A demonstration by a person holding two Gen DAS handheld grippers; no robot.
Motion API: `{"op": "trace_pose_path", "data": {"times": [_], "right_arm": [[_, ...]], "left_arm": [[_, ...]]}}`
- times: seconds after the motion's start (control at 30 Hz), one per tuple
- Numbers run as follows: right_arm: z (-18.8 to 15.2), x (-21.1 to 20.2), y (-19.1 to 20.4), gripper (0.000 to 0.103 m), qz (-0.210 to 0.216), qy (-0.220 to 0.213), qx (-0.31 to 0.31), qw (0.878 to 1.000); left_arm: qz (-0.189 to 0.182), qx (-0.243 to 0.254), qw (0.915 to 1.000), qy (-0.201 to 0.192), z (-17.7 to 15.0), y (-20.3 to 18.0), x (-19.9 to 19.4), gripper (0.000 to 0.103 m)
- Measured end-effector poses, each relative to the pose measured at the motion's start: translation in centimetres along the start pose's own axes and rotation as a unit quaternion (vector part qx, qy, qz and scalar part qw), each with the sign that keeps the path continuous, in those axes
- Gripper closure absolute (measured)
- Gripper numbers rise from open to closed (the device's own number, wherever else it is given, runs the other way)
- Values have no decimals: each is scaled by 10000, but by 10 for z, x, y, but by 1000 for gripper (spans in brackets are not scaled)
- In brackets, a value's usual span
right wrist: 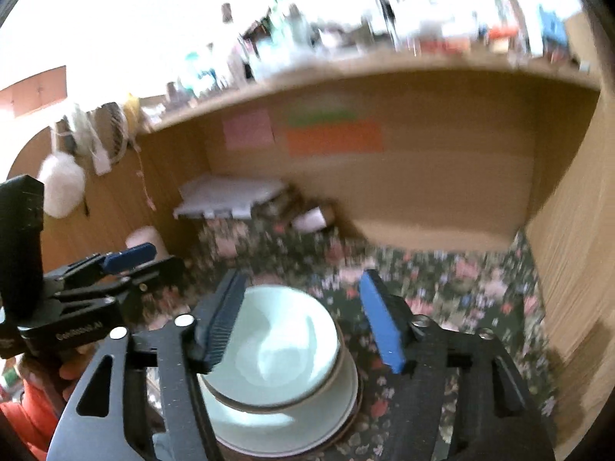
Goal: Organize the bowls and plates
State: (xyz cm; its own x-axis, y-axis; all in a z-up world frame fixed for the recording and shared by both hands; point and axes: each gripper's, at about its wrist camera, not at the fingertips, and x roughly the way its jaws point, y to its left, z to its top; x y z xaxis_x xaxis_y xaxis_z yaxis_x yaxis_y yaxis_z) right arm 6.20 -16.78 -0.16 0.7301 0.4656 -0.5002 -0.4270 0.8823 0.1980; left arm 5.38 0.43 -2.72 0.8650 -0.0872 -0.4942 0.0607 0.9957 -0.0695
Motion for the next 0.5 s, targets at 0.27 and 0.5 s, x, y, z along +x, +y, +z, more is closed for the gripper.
{"op": "trace_pose_path", "data": {"times": [0.27,0.5], "right_arm": [[-1,-19,12,17,-90,-552,-111,9984],[-6,-32,17,0,-192,-781,-114,9967]], "left_arm": [[59,29,9974,-716,2,-4,-37,13],[121,157,9937,-1105,-2,-7,-57,3]]}}
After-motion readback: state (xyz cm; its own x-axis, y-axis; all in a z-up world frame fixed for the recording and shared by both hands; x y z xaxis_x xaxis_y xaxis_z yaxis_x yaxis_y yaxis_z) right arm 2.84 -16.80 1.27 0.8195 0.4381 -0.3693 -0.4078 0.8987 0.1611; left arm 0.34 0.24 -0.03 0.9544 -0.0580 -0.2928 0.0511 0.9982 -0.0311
